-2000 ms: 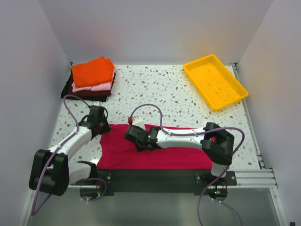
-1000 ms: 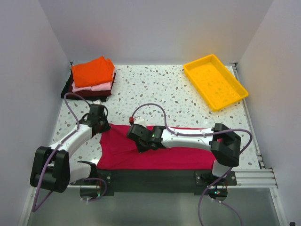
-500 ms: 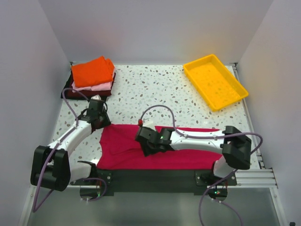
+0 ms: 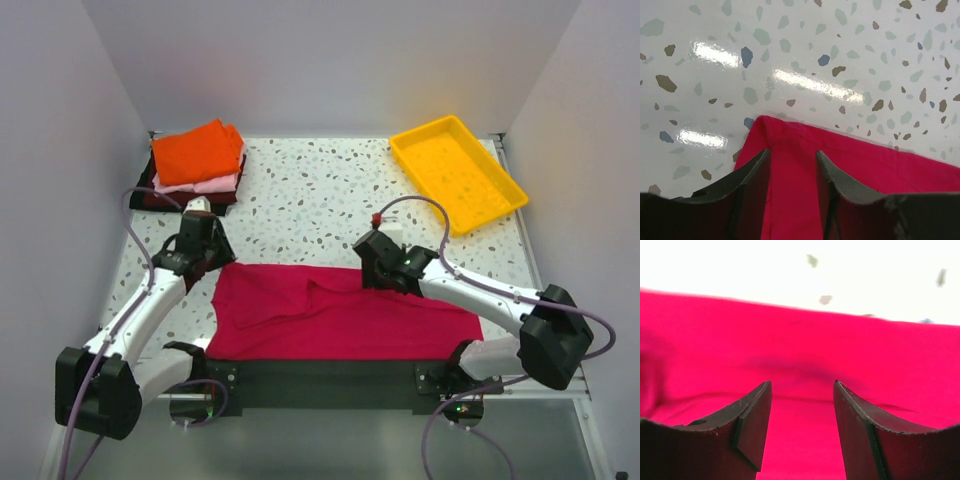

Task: Fold and stack the t-shirts
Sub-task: Fold the tshirt

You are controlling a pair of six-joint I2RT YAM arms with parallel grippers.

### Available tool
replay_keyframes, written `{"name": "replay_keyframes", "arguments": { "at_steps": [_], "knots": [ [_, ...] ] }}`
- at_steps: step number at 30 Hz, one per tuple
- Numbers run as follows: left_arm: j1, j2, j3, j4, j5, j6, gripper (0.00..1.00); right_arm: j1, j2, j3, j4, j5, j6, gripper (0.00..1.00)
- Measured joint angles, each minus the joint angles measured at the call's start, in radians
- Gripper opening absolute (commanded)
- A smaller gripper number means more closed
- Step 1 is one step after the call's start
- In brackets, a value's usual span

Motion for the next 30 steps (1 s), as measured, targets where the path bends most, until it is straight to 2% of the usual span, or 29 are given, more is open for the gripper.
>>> {"name": "replay_keyframes", "arguments": {
  "at_steps": [4, 7, 9, 13, 18, 23, 30],
  "knots": [
    [-0.086, -0.077, 0.0, -0.023, -0.01, -0.017, 0.48, -0.163, -0.045, -0.096, -0.004, -0.003, -0.027, 0.6],
    [-0.208, -0.107, 0.0, -0.026, -0.029, -0.052, 0.51, -0.299, -0.083, -0.15, -0.005, -0.018, -0.055, 0.63],
    [-0.3, -0.103, 0.0, -0.026, -0.042, -0.079, 0.58, -0.387, -0.11, -0.176, -0.007, -0.036, -0.071, 0.67],
    [-0.468, -0.051, 0.004, -0.021, -0.09, -0.122, 0.65, -0.565, -0.167, -0.211, -0.005, -0.089, -0.095, 0.73],
    [-0.662, 0.105, 0.05, -0.01, -0.171, -0.167, 0.72, -0.765, -0.251, -0.294, 0.008, -0.197, -0.097, 0.78],
    [-0.785, 0.241, 0.13, -0.001, -0.24, -0.185, 0.72, -0.85, -0.312, -0.328, -0.005, -0.26, -0.094, 0.83],
    [-0.833, 0.357, 0.174, 0.002, -0.31, -0.185, 0.7, -0.922, -0.366, -0.328, -0.021, -0.298, -0.072, 0.91]
  ]
}}
